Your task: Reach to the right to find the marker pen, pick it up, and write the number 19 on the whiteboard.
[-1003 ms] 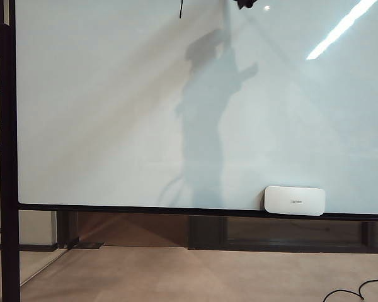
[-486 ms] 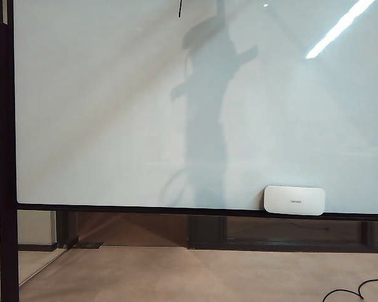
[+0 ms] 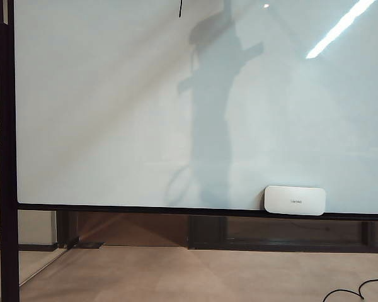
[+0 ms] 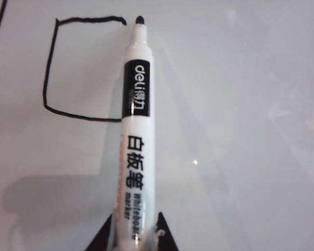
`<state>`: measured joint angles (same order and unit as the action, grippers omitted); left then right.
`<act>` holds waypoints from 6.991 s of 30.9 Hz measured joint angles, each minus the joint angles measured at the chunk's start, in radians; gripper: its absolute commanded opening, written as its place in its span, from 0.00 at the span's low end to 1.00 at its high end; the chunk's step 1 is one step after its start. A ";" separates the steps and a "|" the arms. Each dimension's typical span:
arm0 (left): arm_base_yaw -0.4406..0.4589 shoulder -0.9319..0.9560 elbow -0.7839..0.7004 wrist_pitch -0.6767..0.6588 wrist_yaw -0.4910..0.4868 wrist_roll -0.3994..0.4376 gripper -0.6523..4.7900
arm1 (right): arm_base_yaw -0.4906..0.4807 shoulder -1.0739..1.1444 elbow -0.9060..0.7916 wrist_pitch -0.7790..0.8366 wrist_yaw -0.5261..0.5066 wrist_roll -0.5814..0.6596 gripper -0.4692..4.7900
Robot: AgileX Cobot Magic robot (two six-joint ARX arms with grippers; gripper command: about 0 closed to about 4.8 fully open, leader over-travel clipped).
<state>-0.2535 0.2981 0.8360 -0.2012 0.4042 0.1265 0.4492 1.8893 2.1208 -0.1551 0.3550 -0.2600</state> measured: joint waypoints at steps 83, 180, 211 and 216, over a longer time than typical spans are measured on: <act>0.000 0.000 0.000 -0.027 0.000 -0.006 0.11 | -0.034 0.127 -0.009 -0.224 -0.126 0.095 0.09; 0.479 -0.295 0.345 -1.069 0.009 -0.140 0.11 | -0.222 -1.770 -0.895 -1.219 -0.320 0.256 0.09; 0.547 -0.294 -0.423 -0.199 0.017 -0.346 0.11 | -0.222 -1.780 -1.736 -0.279 -0.464 0.394 0.09; 0.547 -0.294 -0.515 -0.144 0.020 -0.350 0.11 | -0.222 -1.781 -1.816 -0.172 -0.463 0.436 0.09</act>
<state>0.2939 0.0036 0.3210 -0.3450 0.4240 -0.2237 0.2272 0.1085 0.3046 -0.3275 -0.1085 0.1764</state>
